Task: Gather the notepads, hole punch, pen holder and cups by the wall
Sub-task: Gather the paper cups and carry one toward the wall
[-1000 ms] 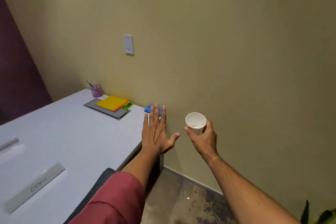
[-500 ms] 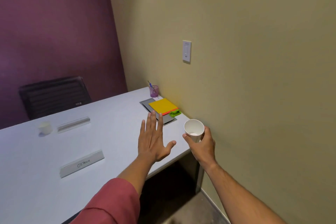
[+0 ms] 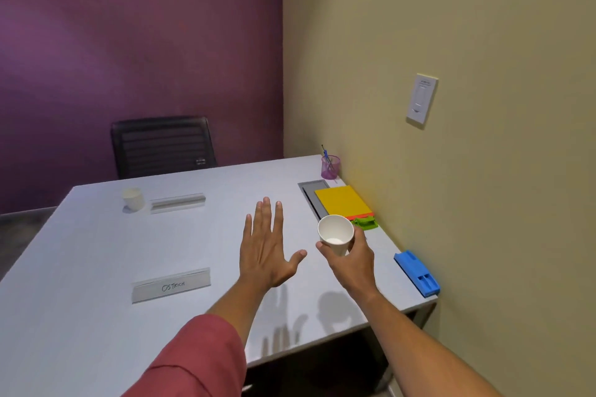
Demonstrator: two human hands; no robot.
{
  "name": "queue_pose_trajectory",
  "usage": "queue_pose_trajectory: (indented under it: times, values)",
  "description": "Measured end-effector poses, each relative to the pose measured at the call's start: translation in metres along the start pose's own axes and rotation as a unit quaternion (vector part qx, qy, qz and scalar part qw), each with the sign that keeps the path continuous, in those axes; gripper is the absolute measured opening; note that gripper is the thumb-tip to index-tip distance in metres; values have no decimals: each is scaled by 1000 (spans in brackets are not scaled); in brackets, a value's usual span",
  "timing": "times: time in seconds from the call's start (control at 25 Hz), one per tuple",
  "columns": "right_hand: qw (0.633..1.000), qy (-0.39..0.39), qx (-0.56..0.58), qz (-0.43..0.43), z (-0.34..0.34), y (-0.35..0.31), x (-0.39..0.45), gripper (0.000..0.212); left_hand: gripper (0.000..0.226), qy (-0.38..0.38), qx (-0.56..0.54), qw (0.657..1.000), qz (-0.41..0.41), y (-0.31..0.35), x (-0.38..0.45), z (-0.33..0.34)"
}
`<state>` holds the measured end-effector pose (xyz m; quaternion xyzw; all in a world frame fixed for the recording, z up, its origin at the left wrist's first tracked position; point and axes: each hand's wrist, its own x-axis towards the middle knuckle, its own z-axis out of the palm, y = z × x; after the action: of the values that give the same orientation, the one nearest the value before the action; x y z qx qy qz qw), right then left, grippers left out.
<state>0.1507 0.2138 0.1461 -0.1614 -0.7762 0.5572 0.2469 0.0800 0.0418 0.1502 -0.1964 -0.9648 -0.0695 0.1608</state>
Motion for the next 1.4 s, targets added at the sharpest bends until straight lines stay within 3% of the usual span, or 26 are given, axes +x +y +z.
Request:
queue_pose_trajectory:
  times: [0.44,0.84,1.16,1.4]
  values:
    - [987,-161,19,10,108,22,83,56,110,-31,41,988,-145,-79,37,42]
    - [932,-361,25,-24,189,45,137,61,111,-46,79,942,-324,-110,36,67]
    - [901,-433,9,-9,227,79,131,64,112,-80,62,926,-364,-118,3,92]
    - [897,-442,-10,12,252,101,126,61,113,-121,50,924,-359,-138,-3,122]
